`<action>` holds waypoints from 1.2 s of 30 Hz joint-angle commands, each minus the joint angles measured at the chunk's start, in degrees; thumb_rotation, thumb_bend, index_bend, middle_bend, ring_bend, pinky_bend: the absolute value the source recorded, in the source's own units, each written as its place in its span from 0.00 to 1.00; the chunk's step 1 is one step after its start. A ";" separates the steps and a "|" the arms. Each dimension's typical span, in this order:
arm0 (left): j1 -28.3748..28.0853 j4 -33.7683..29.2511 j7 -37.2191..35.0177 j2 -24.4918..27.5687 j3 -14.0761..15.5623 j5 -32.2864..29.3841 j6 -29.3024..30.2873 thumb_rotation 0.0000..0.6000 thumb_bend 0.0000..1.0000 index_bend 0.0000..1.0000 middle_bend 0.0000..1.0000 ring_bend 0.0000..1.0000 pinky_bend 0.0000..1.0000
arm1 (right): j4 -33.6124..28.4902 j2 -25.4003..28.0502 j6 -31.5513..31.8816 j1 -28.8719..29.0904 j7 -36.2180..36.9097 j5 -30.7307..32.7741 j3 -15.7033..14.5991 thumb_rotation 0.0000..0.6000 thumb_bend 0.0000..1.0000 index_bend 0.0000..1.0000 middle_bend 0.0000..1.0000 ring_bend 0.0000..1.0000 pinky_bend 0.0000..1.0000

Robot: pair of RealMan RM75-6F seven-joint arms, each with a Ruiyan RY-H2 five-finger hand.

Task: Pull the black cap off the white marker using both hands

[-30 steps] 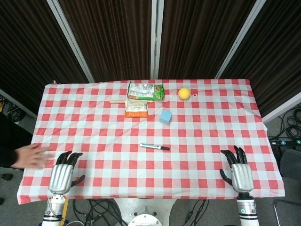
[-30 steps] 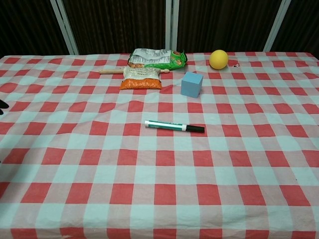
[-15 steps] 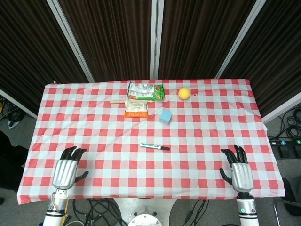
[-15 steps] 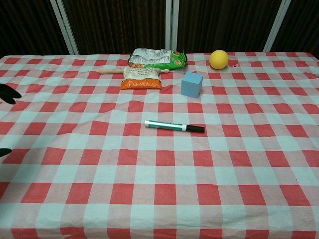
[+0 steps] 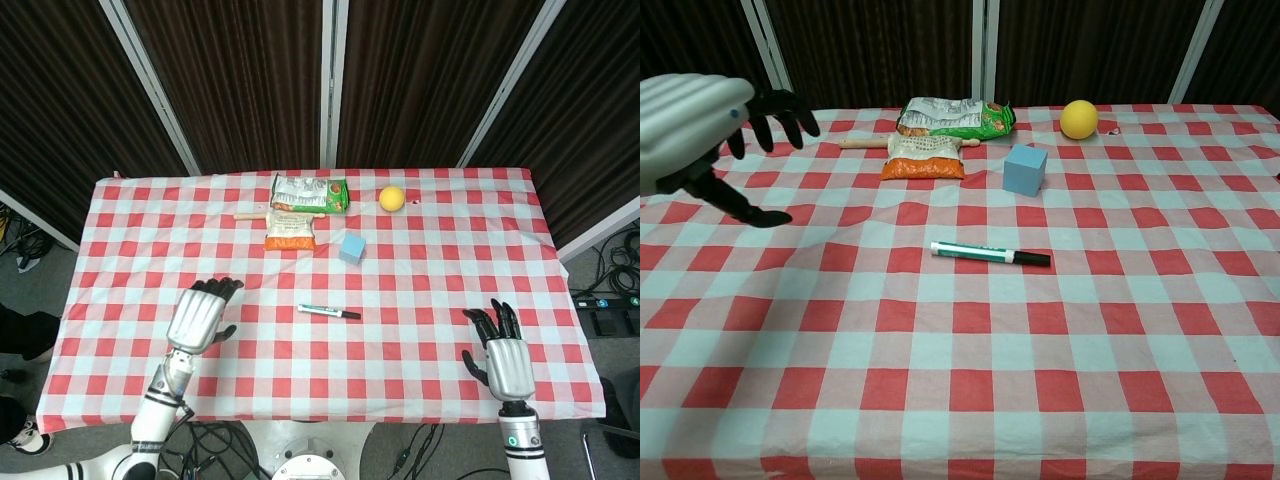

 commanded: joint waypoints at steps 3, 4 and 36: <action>-9.19 1.46 9.13 -5.81 -3.92 -11.70 -8.36 1.00 0.19 0.43 0.49 0.85 0.83 | 0.77 -0.69 -1.14 0.47 -0.15 0.56 -0.15 1.00 0.17 0.21 0.24 0.00 0.00; -10.29 1.81 10.32 -6.58 -4.07 -13.37 -9.08 1.00 0.19 0.43 0.49 0.87 0.85 | 0.94 -0.75 -1.21 0.48 -0.04 0.69 -0.11 1.00 0.17 0.21 0.24 0.00 0.00; -35.67 21.70 24.72 -22.13 -6.35 -41.13 -9.69 1.00 0.22 0.43 0.47 0.93 0.89 | 0.58 0.26 -0.67 1.50 0.77 0.54 0.29 1.00 0.17 0.21 0.24 0.00 0.00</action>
